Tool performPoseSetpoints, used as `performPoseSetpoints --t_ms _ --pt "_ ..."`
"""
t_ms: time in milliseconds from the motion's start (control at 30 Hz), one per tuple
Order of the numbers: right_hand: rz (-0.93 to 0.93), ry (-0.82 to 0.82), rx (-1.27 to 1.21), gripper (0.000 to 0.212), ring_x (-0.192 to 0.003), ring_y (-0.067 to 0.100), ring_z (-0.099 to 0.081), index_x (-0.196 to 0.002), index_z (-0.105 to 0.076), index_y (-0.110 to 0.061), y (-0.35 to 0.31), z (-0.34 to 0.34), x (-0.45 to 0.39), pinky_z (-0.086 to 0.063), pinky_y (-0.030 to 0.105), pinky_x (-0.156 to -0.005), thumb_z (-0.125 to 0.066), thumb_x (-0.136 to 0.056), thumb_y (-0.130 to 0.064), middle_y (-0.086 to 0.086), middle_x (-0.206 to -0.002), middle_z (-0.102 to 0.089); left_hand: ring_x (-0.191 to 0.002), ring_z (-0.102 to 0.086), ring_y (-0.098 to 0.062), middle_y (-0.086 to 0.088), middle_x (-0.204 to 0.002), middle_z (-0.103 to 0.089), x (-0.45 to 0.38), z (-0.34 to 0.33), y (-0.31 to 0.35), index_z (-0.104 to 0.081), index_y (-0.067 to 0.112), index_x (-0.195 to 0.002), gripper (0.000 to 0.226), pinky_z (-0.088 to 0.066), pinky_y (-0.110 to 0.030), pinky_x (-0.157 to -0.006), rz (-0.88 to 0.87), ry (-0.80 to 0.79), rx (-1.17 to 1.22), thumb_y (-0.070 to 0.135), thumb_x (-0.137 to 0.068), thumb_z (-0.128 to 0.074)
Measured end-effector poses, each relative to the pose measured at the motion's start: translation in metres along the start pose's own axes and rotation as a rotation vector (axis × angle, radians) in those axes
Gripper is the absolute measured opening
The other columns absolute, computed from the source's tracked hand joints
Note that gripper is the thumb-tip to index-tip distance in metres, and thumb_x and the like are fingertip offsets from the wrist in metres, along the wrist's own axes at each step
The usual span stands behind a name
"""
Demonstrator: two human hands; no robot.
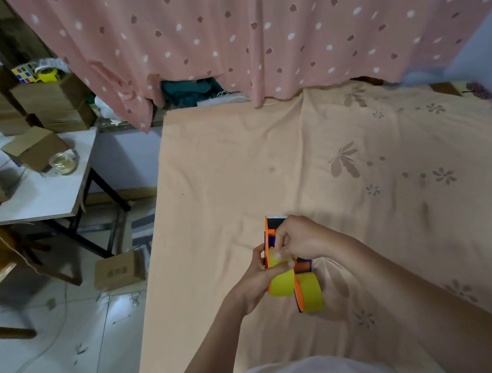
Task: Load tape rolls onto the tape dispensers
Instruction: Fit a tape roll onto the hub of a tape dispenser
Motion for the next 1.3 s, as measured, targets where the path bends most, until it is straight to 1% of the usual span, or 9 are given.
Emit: performPoseSetpoints --t_ms 233,333,533,733,967,1067,1167,1267,1300 --pt "-0.013 0.166 0.06 0.013 -0.083 0.015 -0.068 -0.072 -0.075 -0.012 0.001 0.017 -0.005 -0.054 0.026 -0.068 -0.068 -0.081 -0.006 -0.012 -0.067 -0.063 -0.115 -0.067 -0.021 0.004 -0.123 -0.065 -0.01 0.002 0.002 -0.029 0.03 -0.146 0.08 -0.057 -0.039 -0.094 0.025 0.054 -0.067 0.026 -0.086 -0.081" --pt "-0.038 0.203 -0.016 0.012 -0.076 0.022 -0.074 -0.075 -0.072 -0.004 0.007 0.03 -0.01 -0.061 0.034 -0.071 -0.063 -0.083 -0.001 0.007 -0.076 -0.074 -0.123 -0.062 -0.019 0.003 -0.133 -0.061 -0.011 0.006 -0.003 -0.026 0.035 -0.147 0.092 -0.055 -0.037 -0.099 0.017 0.008 -0.124 0.02 -0.077 -0.086" --pt "-0.073 0.15 -0.178 0.011 -0.062 0.024 -0.073 -0.083 -0.067 0.004 0.005 0.039 -0.012 -0.064 0.037 -0.068 -0.059 -0.089 0.003 0.02 -0.077 -0.073 -0.118 -0.062 -0.019 0.002 -0.13 -0.06 -0.01 0.005 -0.003 -0.026 0.039 -0.146 0.097 -0.056 -0.036 -0.089 0.027 -0.048 -0.087 0.017 -0.07 -0.083" --pt "-0.11 0.014 -0.14 0.014 -0.077 0.028 -0.077 -0.09 -0.074 0.006 -0.008 0.047 -0.01 -0.063 0.035 -0.074 -0.062 -0.086 0.001 0.02 -0.082 -0.076 -0.119 -0.066 -0.021 0.001 -0.133 -0.063 -0.018 -0.003 -0.002 -0.036 0.032 -0.138 0.083 -0.057 -0.042 -0.091 0.077 0.006 -0.074 0.054 -0.071 -0.08" --pt "-0.214 0.078 -0.174 0.011 -0.083 0.034 -0.076 -0.089 -0.07 0.009 0.002 0.06 -0.014 -0.063 0.039 -0.076 -0.061 -0.087 0.003 0.026 -0.089 -0.075 -0.114 -0.069 -0.02 0.0 -0.128 -0.065 -0.018 -0.004 -0.003 -0.039 0.028 -0.137 0.075 -0.059 -0.035 -0.082 0.013 0.014 -0.03 0.036 -0.075 -0.08" --pt "-0.314 0.073 -0.152 0.019 -0.06 0.028 -0.07 -0.088 -0.063 0.018 0.01 0.065 -0.024 -0.06 0.029 -0.064 -0.052 -0.09 0.004 0.029 -0.082 -0.074 -0.119 -0.066 -0.022 0.001 -0.128 -0.063 -0.017 0.001 -0.008 -0.035 0.03 -0.141 0.082 -0.057 -0.044 -0.099 -0.012 0.006 -0.11 0.03 -0.074 -0.083" --pt "-0.369 0.02 -0.107 0.03 -0.039 0.014 -0.038 -0.063 -0.046 0.007 0.015 0.066 -0.029 -0.035 0.018 -0.046 -0.047 -0.092 0.002 0.018 -0.05 -0.06 -0.121 -0.066 -0.02 0.002 -0.132 -0.062 -0.014 0.002 -0.013 -0.036 0.034 -0.142 0.084 -0.056 -0.045 -0.102 -0.033 -0.027 -0.108 0.024 -0.075 -0.085" --pt "-0.331 0.025 -0.087 0.029 -0.048 0.016 -0.043 -0.102 -0.058 0.027 0.018 0.069 -0.035 -0.045 0.018 -0.05 -0.052 -0.093 0.0 0.04 -0.108 -0.062 -0.124 -0.064 -0.022 -0.001 -0.138 -0.059 -0.013 0.001 -0.015 -0.035 0.038 -0.142 0.091 -0.056 -0.047 -0.103 -0.035 -0.066 -0.104 0.026 -0.069 -0.088" --pt "-0.318 0.006 -0.08 0.027 -0.047 0.015 -0.046 -0.098 -0.062 0.025 0.018 0.069 -0.036 -0.047 0.018 -0.053 -0.053 -0.093 0.0 0.04 -0.101 -0.064 -0.125 -0.063 -0.022 -0.001 -0.138 -0.059 -0.013 0.001 -0.015 -0.035 0.039 -0.142 0.092 -0.055 -0.047 -0.104 -0.037 -0.071 -0.117 0.027 -0.068 -0.089"
Point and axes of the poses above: each hand's wrist, its own x-axis away from the middle knuckle, its own z-axis out of the back of the hand, y = z × x, the point moved 4 cm from there along -x, towards the middle knuckle
